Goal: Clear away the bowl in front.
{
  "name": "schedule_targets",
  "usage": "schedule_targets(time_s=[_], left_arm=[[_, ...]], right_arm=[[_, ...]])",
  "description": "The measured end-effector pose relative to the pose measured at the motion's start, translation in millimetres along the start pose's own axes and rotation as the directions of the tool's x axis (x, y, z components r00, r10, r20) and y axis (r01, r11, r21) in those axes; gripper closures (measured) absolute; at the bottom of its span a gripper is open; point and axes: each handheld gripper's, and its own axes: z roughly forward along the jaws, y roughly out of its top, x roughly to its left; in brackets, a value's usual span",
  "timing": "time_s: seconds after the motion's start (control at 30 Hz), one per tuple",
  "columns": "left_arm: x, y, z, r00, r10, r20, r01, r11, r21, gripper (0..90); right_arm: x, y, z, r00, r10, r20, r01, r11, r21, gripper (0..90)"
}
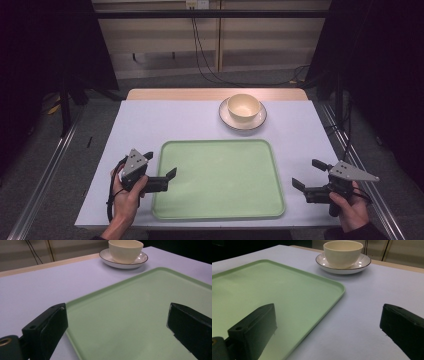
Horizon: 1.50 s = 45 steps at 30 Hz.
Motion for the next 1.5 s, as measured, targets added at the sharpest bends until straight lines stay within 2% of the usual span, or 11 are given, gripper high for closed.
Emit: schedule_targets(time_s=[0.33,0.4,0.5,0.53,0.57,0.67,0.77,0.9,1.13,1.4,1.5], left_arm=[[-1.4,16.9,25.5,0.9997,0.006,0.024,-0.006,0.9997,-0.025,3.8],[-1.3,18.0,27.4,0.9993,-0.013,0.035,0.014,0.9996,-0.026,4.4],[-3.3,22.4,34.0,0.9988,0.011,0.049,-0.010,0.9995,-0.028,6.8],[-5.6,25.2,38.4,0.9955,-0.032,0.089,0.035,0.9987,-0.038,6.5],[-7.8,27.7,40.4,0.9939,-0.033,0.105,0.037,0.9986,-0.037,6.1],[-15.9,36.2,47.8,0.9948,0.038,0.094,-0.035,0.9987,-0.038,5.6],[-19.0,40.0,53.3,0.9923,0.034,0.119,-0.029,0.9985,-0.046,5.3],[-22.5,51.0,72.1,0.9902,0.067,0.123,-0.064,0.9977,-0.023,4.8],[-14.9,54.3,92.8,0.9939,0.045,0.100,-0.044,0.9989,-0.014,4.9],[-12.2,60.9,111.9,0.9918,0.064,0.110,-0.065,0.9978,0.007,5.4],[-12.1,60.8,117.9,0.9882,0.066,0.138,-0.066,0.9978,-0.005,5.4]], right_arm=[[-0.1,0.4,-0.7,1.0000,0.002,-0.004,-0.002,1.000,-0.013,0.5],[0.0,0.4,-0.6,1.0000,0.000,-0.008,0.000,1.000,-0.013,0.6],[-0.1,0.3,-0.7,1.0000,0.001,-0.005,-0.001,1.000,-0.014,0.5],[0.1,-0.1,0.4,1.0000,-0.003,0.000,0.003,1.000,-0.007,0.4],[0.2,-0.1,0.5,1.0000,-0.002,-0.001,0.002,1.000,-0.007,0.4],[-0.3,0.4,-0.5,1.0000,-0.001,-0.005,0.001,1.000,-0.016,0.4],[-0.4,0.4,-0.6,1.0000,-0.002,-0.001,0.002,1.000,-0.021,0.4],[-0.4,0.4,-0.7,1.0000,-0.003,-0.005,0.003,1.000,-0.021,0.4],[-0.8,0.3,-1.2,1.0000,-0.002,-0.009,0.001,1.000,-0.021,0.3],[-0.8,0.3,-1.6,0.9999,-0.002,-0.013,0.002,1.000,-0.027,0.3],[-0.9,0.4,-1.6,0.9999,-0.002,-0.015,0.002,1.000,-0.027,0.3]])
